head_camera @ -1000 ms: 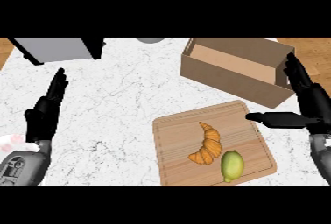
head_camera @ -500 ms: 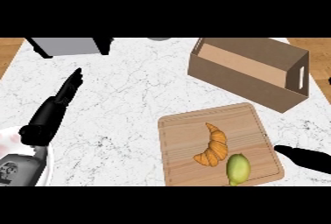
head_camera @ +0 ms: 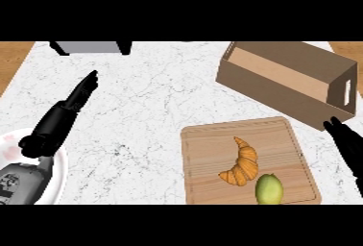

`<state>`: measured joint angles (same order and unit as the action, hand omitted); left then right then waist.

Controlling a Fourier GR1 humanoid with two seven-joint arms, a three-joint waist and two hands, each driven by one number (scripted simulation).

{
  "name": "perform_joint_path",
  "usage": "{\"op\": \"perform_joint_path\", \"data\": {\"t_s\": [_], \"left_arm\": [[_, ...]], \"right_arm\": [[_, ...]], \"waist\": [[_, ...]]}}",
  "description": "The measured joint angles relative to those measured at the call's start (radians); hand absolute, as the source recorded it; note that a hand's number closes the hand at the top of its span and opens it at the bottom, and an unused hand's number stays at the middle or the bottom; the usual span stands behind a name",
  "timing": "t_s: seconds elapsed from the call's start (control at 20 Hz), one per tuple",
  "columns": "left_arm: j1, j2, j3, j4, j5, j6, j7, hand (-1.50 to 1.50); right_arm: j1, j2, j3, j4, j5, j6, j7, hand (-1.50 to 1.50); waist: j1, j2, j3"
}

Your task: Pick the croissant from the cutting board and place it in the cardboard box

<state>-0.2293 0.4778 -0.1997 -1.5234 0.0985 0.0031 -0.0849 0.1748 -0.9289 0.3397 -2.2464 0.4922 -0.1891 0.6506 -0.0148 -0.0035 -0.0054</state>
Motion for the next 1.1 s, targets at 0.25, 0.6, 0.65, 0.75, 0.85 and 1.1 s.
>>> {"op": "perform_joint_path", "data": {"t_s": [0.25, 0.6, 0.65, 0.75, 0.85, 1.1], "left_arm": [[-0.028, -0.012, -0.011, 0.002, -0.006, -0.020, 0.008, 0.00], [-0.053, -0.030, -0.010, 0.027, -0.014, -0.035, 0.004, 0.00], [-0.057, -0.029, -0.006, 0.029, -0.014, -0.036, 0.005, 0.00], [-0.049, -0.026, 0.002, 0.032, -0.013, -0.042, -0.002, 0.00], [-0.047, -0.028, 0.005, 0.027, -0.016, -0.042, 0.001, 0.00], [-0.020, -0.024, 0.015, 0.010, -0.020, -0.049, -0.002, 0.00]], "right_arm": [[-0.124, 0.015, 0.130, -0.070, 0.031, 0.202, 0.266, -1.50], [-0.321, 0.155, 0.279, -0.024, 0.023, 0.364, 0.465, -1.50], [-0.342, 0.181, 0.296, -0.002, 0.023, 0.373, 0.477, -1.50], [-0.372, 0.236, 0.330, 0.041, 0.036, 0.380, 0.500, -1.50], [-0.403, 0.296, 0.363, 0.082, 0.049, 0.387, 0.523, -1.50], [-0.448, 0.397, 0.389, 0.169, 0.065, 0.405, 0.546, -1.50]], "waist": [[0.032, 0.006, 0.000], [0.049, 0.009, 0.000], [0.049, 0.008, 0.000], [0.046, 0.007, 0.000], [0.044, 0.006, 0.001], [0.034, 0.003, 0.002]]}}
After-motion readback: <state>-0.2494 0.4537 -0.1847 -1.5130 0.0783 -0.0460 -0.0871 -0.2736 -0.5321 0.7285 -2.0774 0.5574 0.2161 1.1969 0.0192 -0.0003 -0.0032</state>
